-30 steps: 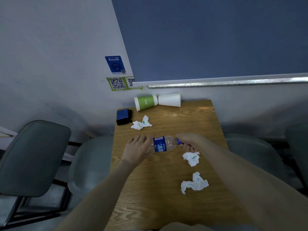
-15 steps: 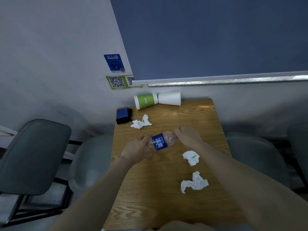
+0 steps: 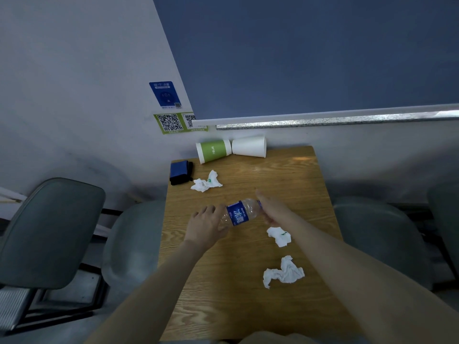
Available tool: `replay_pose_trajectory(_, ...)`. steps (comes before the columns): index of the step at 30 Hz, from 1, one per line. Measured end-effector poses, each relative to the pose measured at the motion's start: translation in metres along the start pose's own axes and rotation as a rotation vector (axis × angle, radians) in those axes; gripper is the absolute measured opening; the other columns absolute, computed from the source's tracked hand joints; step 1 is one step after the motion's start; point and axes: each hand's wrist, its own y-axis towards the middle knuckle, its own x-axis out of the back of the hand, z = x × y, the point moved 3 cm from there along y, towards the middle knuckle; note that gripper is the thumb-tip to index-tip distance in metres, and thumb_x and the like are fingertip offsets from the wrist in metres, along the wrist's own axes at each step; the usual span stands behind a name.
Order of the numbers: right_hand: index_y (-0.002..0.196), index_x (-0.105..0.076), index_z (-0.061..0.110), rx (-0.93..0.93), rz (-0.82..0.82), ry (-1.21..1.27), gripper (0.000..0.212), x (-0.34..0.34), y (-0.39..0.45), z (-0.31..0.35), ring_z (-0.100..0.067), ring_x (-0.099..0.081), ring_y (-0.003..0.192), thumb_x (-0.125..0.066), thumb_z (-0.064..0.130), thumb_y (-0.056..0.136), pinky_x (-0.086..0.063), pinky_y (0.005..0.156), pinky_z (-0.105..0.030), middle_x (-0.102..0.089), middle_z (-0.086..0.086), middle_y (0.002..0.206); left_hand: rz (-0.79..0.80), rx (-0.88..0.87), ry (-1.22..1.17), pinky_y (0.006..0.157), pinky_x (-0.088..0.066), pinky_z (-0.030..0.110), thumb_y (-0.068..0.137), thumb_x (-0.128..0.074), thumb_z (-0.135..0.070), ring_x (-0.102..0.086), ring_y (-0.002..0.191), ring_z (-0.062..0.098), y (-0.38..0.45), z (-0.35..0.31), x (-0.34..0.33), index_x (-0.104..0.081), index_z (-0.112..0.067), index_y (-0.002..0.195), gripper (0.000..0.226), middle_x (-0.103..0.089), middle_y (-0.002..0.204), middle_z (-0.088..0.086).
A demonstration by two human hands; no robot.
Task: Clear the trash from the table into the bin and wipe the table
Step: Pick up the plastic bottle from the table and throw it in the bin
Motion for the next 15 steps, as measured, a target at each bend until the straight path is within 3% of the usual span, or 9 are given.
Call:
replay_pose_trajectory(3, 0.116, -0.06, 0.02, -0.089, 0.088, 0.377, 0.063, -0.013, -0.003, -0.003, -0.019, -0.069, 0.093, -0.053, 0.075, 0.085, -0.055, 0.069, -0.032, -0.071, -0.004, 0.105, 0.03, 0.094, -0.069, 0.083, -0.052, 0.036, 0.085, -0.066, -0.052, -0.061, 0.109, 0.018, -0.001, -0.008, -0.001, -0.041, -0.027, 0.136, 0.062, -0.062, 0.118, -0.003)
replay_pose_trajectory(7, 0.119, -0.064, 0.023, -0.064, 0.155, 0.53, 0.059, -0.025, -0.001, -0.006, -0.023, -0.07, 0.101, -0.069, 0.066, 0.079, -0.056, 0.09, -0.041, -0.071, -0.005, 0.113, 0.108, 0.231, -0.178, 0.08, -0.053, 0.039, 0.085, -0.064, -0.054, -0.061, 0.106, 0.02, -0.009, -0.017, -0.006, -0.04, -0.029, 0.135, 0.061, -0.06, 0.114, -0.004)
replay_pose_trajectory(11, 0.111, -0.068, 0.036, 0.001, 0.174, 0.495, 0.043, -0.032, -0.006, -0.008, -0.019, -0.071, 0.099, -0.076, 0.059, 0.076, -0.057, 0.078, -0.035, -0.072, 0.001, 0.11, 0.143, 0.255, -0.256, 0.081, -0.054, 0.04, 0.085, -0.065, -0.057, -0.063, 0.106, 0.022, -0.013, -0.018, -0.007, -0.034, -0.028, 0.142, 0.071, -0.06, 0.119, 0.0)
replay_pose_trajectory(15, 0.108, -0.069, 0.038, 0.013, 0.094, 0.528, 0.044, -0.031, -0.013, -0.009, -0.017, -0.072, 0.097, -0.077, 0.062, 0.073, -0.056, 0.079, -0.035, -0.074, 0.003, 0.107, 0.14, 0.227, -0.302, 0.083, -0.054, 0.041, 0.08, -0.051, -0.079, -0.064, 0.104, 0.022, -0.017, -0.012, -0.004, -0.03, -0.031, 0.145, 0.083, -0.061, 0.121, 0.0)
